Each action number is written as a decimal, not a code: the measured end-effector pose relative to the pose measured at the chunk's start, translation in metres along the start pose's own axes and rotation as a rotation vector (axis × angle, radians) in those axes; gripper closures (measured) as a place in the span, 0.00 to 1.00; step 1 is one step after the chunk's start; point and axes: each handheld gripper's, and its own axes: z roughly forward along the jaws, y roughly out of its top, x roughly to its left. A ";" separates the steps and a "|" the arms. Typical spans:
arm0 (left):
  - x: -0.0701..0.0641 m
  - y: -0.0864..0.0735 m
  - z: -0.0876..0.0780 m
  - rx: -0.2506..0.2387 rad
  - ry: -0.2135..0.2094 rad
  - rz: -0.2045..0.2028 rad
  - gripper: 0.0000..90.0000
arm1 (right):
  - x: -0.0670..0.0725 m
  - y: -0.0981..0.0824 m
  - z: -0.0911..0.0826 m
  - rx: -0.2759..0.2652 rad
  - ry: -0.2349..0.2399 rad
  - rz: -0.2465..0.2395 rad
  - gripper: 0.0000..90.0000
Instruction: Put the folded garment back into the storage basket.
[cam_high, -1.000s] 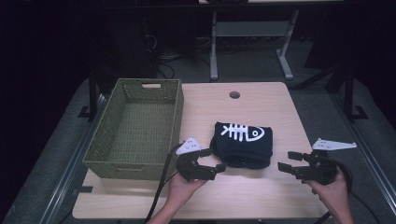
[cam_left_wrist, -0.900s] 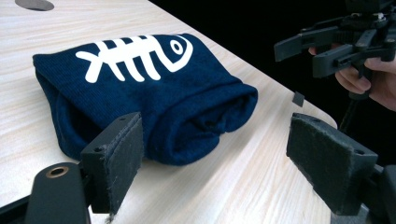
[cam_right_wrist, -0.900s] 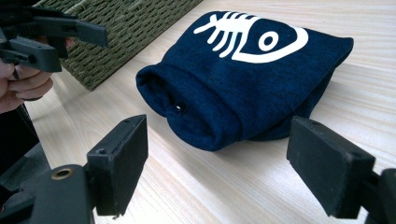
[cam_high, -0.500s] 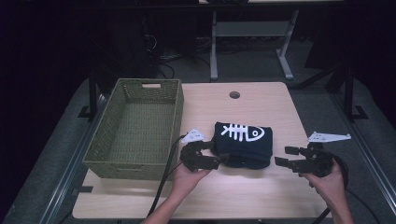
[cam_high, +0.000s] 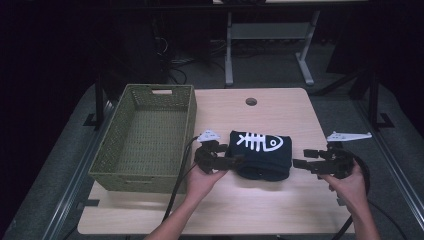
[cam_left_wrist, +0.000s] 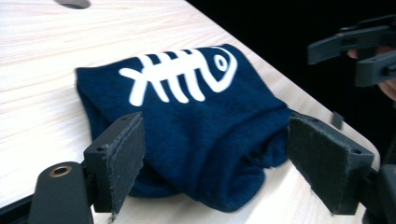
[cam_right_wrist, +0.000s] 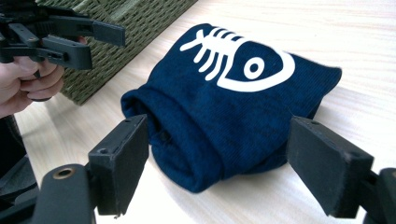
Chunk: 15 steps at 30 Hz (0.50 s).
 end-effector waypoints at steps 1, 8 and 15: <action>0.001 0.002 0.001 0.001 0.011 -0.003 0.22 | -0.001 0.002 0.001 0.000 0.000 0.000 0.24; 0.013 0.011 0.012 0.012 0.055 -0.040 0.22 | -0.009 0.015 0.018 0.031 -0.017 0.032 0.24; 0.027 0.007 0.033 0.067 0.105 -0.076 0.23 | -0.023 0.016 0.033 0.056 -0.044 0.080 0.24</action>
